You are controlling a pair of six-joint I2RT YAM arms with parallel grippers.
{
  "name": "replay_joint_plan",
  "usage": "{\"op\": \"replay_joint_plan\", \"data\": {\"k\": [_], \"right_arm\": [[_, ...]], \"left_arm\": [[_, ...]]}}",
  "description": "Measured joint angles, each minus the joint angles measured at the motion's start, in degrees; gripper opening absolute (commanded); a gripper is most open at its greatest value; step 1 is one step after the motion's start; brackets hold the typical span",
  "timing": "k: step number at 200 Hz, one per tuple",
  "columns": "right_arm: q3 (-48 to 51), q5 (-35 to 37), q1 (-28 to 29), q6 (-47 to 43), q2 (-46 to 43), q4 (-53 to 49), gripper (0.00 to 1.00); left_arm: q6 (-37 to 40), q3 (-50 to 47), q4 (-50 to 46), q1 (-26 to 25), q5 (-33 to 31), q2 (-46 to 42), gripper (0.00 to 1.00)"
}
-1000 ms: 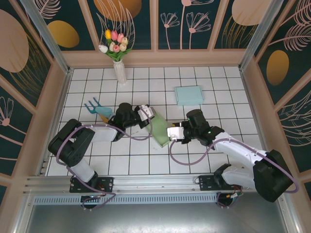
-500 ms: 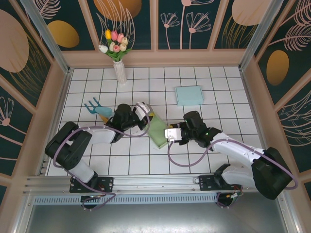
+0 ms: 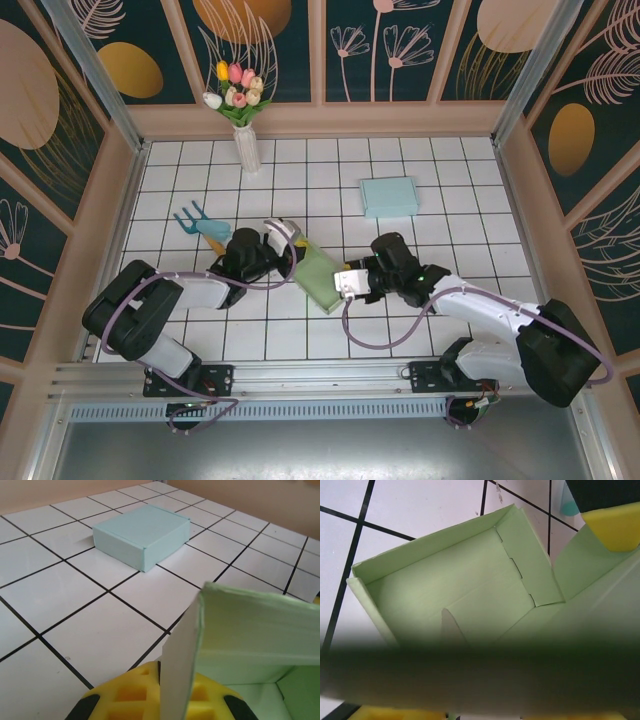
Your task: Fold the paper box
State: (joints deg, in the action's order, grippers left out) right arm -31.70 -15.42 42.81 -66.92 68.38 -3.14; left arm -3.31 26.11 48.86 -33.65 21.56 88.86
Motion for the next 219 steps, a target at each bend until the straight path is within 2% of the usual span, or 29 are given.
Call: {"op": "replay_joint_plan", "data": {"k": [33,73,118,166,219], "right_arm": [[0.0,0.5,0.8,0.0,0.5,0.0,0.41],[0.0,1.0,1.5,0.0,1.0,0.0,0.41],[0.0,2.7,2.8,0.0,1.9,-0.5,0.41],[0.0,5.8,3.6,0.0,2.6,-3.3,0.41],[0.0,7.4,4.3,0.0,2.6,-4.8,0.41]], "left_arm": [[-4.3,-2.3,3.7,-0.3,-1.6,0.0,0.00],[-6.0,-4.7,7.0,-2.1,-6.3,0.0,0.00],[-7.9,-7.5,10.9,-2.8,-9.7,1.2,0.14],[-11.0,-10.4,6.5,-2.9,-13.3,1.5,0.23],[-13.5,-11.0,2.2,-2.9,-16.6,-4.2,0.35]]}}
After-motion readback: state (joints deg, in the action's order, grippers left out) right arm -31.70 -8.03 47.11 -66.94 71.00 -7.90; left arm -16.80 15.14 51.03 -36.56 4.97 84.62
